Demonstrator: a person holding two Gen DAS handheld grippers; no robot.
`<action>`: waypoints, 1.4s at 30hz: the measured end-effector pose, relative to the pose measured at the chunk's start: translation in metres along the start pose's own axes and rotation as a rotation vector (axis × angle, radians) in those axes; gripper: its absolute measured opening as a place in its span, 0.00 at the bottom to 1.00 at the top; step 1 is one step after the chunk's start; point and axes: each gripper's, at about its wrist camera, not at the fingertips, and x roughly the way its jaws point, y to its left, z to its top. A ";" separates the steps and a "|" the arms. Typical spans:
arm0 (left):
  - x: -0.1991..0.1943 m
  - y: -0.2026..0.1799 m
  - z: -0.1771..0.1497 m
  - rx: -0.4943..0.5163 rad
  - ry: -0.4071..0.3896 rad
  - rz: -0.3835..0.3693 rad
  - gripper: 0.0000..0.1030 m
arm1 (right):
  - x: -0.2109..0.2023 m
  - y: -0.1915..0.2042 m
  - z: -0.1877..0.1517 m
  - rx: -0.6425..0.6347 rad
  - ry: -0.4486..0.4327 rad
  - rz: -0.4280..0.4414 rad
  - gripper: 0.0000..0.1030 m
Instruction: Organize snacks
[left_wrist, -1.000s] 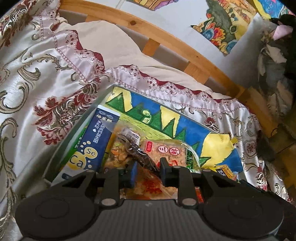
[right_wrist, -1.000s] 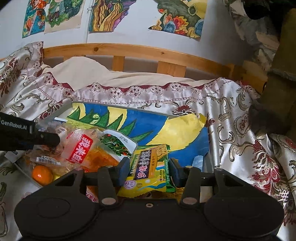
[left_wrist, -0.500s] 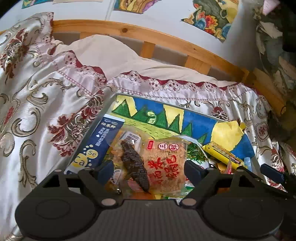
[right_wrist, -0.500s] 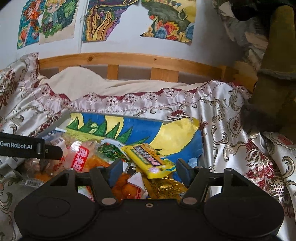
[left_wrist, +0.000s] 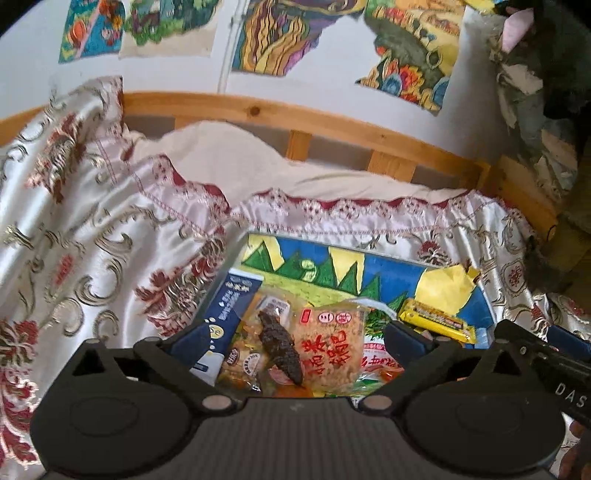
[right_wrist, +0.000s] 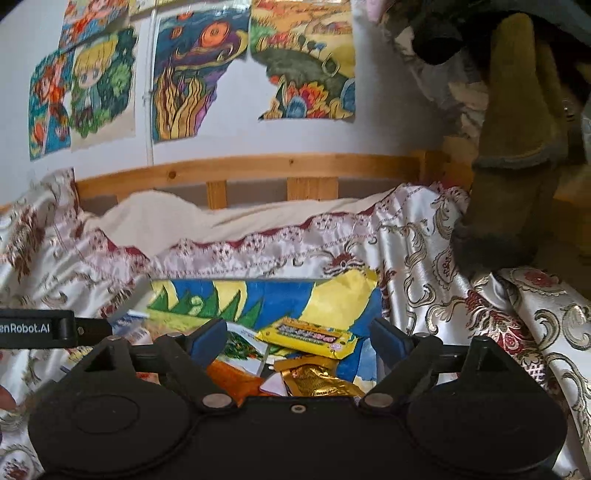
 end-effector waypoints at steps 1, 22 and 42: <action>-0.005 0.000 0.000 0.001 -0.008 0.004 0.99 | -0.005 -0.001 0.001 0.008 -0.009 0.003 0.86; -0.106 0.003 -0.016 0.063 -0.173 0.089 0.99 | -0.101 -0.002 -0.006 0.064 -0.126 0.048 0.99; -0.162 0.022 -0.054 0.047 -0.220 0.134 1.00 | -0.158 0.006 -0.029 0.064 -0.155 0.070 0.99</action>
